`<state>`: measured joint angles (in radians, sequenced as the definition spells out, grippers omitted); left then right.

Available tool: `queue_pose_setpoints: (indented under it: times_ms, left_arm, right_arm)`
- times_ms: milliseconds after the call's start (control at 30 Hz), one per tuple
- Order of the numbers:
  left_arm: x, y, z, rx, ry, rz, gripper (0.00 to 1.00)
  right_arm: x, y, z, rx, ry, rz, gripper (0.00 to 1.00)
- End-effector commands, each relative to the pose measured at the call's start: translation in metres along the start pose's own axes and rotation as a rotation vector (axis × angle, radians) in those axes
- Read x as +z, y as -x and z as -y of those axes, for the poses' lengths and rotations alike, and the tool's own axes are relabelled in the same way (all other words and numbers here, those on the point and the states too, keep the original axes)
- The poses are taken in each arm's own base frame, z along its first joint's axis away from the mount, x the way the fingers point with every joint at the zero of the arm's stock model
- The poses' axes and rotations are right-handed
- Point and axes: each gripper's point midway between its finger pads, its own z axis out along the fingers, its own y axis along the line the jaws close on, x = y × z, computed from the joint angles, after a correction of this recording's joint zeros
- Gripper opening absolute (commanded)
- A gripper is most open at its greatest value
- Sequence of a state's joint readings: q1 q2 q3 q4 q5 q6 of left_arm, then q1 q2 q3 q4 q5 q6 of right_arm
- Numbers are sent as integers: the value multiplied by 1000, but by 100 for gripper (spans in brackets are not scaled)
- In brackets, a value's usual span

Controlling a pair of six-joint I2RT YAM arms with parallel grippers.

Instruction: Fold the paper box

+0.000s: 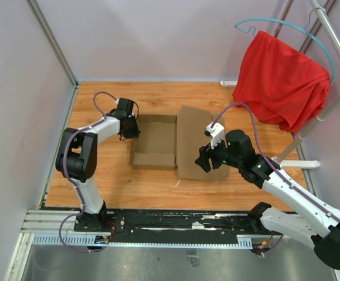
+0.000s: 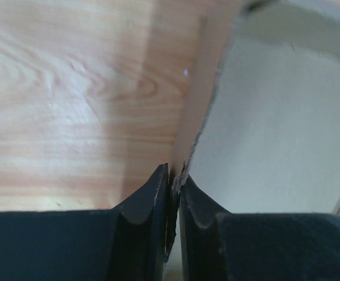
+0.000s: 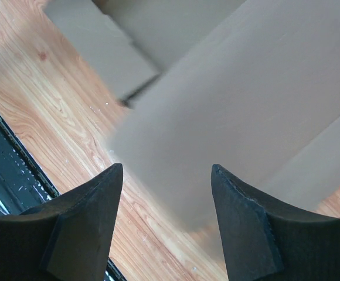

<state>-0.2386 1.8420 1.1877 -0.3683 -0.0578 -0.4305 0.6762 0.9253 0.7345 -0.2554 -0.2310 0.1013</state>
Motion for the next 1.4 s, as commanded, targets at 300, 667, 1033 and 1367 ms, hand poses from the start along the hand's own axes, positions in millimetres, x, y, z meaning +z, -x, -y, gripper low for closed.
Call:
queue_pose_setpoints:
  times_ms: [300,667,1033,1367]
  left_arm:
    - [-68,-58,43,-483,-233,25,16]
    - [-120,-143,83,-675,-234,102,22]
    - [-106,-176,22,-849,-44,179,22]
    - [-124,-196,55,-807,-15,76,26]
  right_arm:
    - [1,1,12,71,-93,14,64]
    - [7,-4,20,235,-182,-84,70]
    - [-29,-10,28,274,-277,-58,71]
    - [-42,-42,16,397,-262,-136,98]
